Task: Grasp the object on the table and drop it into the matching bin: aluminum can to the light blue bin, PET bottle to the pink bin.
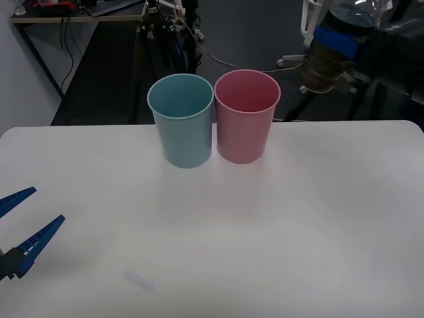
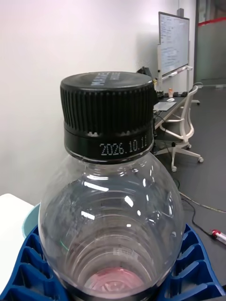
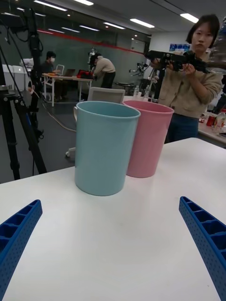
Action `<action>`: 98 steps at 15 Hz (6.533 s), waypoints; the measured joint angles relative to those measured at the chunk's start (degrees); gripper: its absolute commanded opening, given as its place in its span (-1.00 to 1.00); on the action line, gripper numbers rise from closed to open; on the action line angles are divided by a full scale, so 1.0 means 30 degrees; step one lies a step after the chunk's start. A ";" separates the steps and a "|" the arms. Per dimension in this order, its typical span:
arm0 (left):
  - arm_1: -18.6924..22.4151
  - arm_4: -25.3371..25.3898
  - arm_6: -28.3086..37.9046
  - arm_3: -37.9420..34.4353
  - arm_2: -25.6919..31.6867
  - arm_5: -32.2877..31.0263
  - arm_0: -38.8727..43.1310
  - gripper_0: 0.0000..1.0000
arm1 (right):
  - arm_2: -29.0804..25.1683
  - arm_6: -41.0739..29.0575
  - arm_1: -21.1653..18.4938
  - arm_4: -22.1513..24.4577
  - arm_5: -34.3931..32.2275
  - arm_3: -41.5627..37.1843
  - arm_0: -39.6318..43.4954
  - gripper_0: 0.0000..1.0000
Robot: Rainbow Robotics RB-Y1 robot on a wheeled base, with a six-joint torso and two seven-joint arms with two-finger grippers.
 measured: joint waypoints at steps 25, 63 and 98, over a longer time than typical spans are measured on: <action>0.0000 0.0000 -0.0001 0.0000 0.0000 0.0000 0.0000 1.00 | 1.0369 0.1659 1.0221 0.3336 0.0015 1.2809 -1.1764 -1.00; 0.0000 0.0000 0.0000 -0.0001 0.0000 0.0000 0.0000 1.00 | 0.8765 0.2620 0.5667 0.0312 -0.1208 0.7361 -0.9348 1.00; 0.0000 0.0000 0.0000 0.0000 0.0000 0.0000 0.0000 1.00 | -0.9283 -0.4450 1.1192 1.9387 -1.5241 0.4689 1.5515 1.00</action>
